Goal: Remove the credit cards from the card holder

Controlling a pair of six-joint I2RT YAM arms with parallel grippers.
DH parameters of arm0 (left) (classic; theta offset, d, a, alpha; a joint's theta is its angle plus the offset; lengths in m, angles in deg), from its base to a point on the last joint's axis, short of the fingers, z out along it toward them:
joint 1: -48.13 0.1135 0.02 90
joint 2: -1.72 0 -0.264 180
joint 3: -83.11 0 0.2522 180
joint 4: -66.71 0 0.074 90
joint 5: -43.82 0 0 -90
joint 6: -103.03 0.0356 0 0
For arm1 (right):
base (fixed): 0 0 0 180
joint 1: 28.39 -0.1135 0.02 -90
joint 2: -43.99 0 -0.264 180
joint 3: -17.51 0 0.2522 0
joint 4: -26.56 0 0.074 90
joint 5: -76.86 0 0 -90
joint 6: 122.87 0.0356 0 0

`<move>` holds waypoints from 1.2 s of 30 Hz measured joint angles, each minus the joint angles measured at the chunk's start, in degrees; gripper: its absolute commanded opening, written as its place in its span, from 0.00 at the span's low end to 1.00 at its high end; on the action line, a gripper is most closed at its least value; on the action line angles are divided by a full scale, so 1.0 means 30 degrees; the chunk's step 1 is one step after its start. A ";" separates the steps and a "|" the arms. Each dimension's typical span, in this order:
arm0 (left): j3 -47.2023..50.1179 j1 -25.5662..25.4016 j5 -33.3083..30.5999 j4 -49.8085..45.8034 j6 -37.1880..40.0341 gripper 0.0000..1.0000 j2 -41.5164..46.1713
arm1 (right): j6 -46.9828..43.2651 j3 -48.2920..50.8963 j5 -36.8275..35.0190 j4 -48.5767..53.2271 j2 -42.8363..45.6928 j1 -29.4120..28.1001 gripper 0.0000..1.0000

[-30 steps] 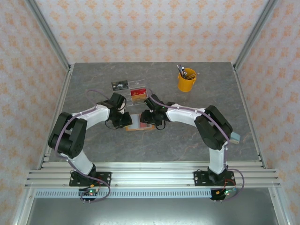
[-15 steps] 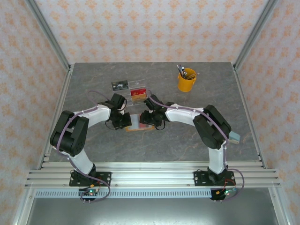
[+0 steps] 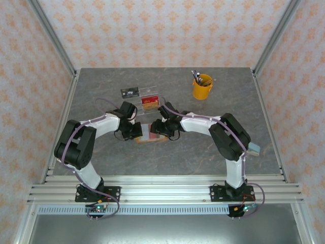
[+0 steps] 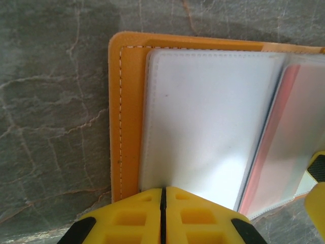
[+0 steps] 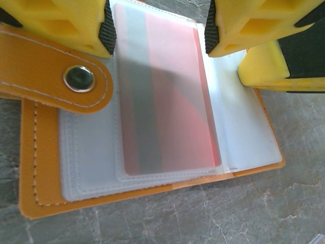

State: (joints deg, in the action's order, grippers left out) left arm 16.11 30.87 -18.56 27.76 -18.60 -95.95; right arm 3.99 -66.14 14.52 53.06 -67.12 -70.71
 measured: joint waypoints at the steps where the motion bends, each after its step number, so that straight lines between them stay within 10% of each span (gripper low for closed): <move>1: 0.0000 0.0000 0.0000 0.0000 0.0007 0.10 0.0000 | 0.0000 0.0109 -0.0044 -0.0036 0.0095 0.0044 0.52; 36: -0.0328 0.0000 0.0087 -0.0255 0.0707 0.07 -0.0255 | -0.0525 -0.1049 -0.0270 0.1931 -0.0306 0.0160 0.51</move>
State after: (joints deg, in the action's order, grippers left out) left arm 15.13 30.87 -18.30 26.99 -16.48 -96.72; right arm 2.42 -69.29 13.72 58.85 -68.03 -70.23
